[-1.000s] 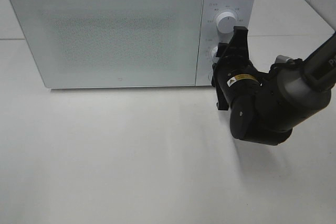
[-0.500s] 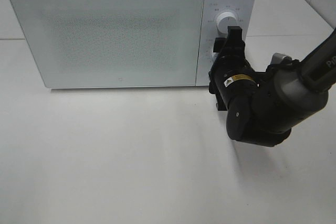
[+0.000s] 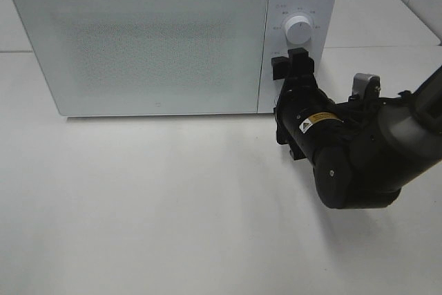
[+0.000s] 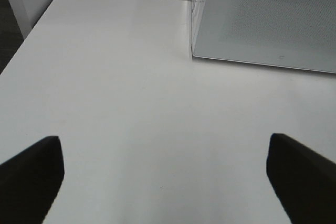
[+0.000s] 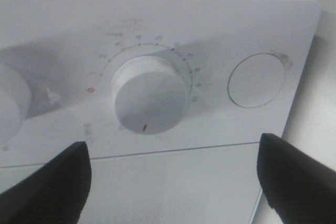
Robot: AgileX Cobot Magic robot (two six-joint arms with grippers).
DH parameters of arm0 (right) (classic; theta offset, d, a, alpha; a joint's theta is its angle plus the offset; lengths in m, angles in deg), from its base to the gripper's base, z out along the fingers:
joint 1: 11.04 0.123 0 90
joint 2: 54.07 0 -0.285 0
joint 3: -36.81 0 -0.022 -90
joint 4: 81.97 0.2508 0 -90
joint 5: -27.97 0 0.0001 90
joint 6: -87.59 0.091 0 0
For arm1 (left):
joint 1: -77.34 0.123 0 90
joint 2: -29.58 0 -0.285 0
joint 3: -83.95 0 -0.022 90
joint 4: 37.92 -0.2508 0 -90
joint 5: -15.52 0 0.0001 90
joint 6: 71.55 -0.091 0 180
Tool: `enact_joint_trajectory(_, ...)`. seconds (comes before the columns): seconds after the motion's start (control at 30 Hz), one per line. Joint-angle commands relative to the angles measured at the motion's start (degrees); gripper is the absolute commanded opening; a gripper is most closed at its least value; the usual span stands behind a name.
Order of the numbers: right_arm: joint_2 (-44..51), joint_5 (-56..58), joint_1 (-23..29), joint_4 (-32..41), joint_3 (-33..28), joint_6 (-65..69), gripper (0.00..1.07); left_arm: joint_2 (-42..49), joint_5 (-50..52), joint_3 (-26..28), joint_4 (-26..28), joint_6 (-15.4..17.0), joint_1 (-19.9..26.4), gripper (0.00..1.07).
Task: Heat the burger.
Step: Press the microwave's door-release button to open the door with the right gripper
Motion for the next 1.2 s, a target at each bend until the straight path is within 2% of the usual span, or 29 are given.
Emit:
enact_joint_trajectory(0.03, 3.8, -0.3, -0.1, -3.0, -1.8, -4.5, 0.84, 1.1, 0.5, -0.2, 0.5, -0.1, 0.2, 0.98)
enact_joint_trajectory(0.27, 8.7, 3.4, -0.1, -5.3, -5.1, -10.4, 0.82, 1.1, 0.5, -0.2, 0.5, -0.1, 0.2, 0.98)
enact_joint_trajectory(0.4, 14.6, 9.6, -0.1, -8.2, -8.1, -21.7, 0.81, 1.1, 0.5, -0.2, 0.5, -0.1, 0.2, 0.98)
enact_joint_trajectory(0.63, 22.7, 20.1, -0.1, -8.3, -9.5, -37.2, 0.8, 1.1, 0.5, -0.2, 0.5, -0.1, 0.2, 0.98)
enact_joint_trajectory(0.67, 25.6, 24.5, -0.1, -8.3, -9.5, -43.5, 0.8, 1.1, 0.5, -0.2, 0.5, -0.1, 0.2, 0.98)
enact_joint_trajectory(0.8, 29.6, 31.9, -0.1, -8.3, -9.5, -52.4, 0.8, 1.1, 0.5, -0.2, 0.5, -0.1, 0.2, 0.98)
enact_joint_trajectory(0.9, 35.5, 44.2, -0.2, -8.3, -9.5, -65.5, 0.79, 1.1, 0.5, -0.2, 0.5, -0.1, 0.2, 0.98)
enact_joint_trajectory(1.0, 36.7, 46.8, -0.2, -8.3, -9.5, -67.5, 0.79, 1.1, 0.5, -0.2, 0.5, -0.1, 0.2, 0.98)
enact_joint_trajectory(1.03, 38.7, 51.5, -0.2, -8.5, -9.5, -71.1, 0.79, 1.1, 0.5, -0.2, 0.5, -0.1, 0.2, 0.98)
enact_joint_trajectory(1.07, 40.9, 56.0, -0.2, -10.4, -9.5, -73.1, 0.78, 1.1, 0.5, -0.2, 0.5, -0.1, 0.2, 0.98)
enact_joint_trajectory(1.17, 41.8, 58.4, -0.2, -11.5, -9.5, -73.2, 0.78, 1.1, 0.5, -0.2, 0.5, -0.1, 0.2, 0.98)
enact_joint_trajectory(1.2, 43.9, 63.0, -0.2, -14.8, -9.4, -72.8, 0.78, 1.1, 0.5, -0.2, 0.5, -0.1, 0.2, 0.98)
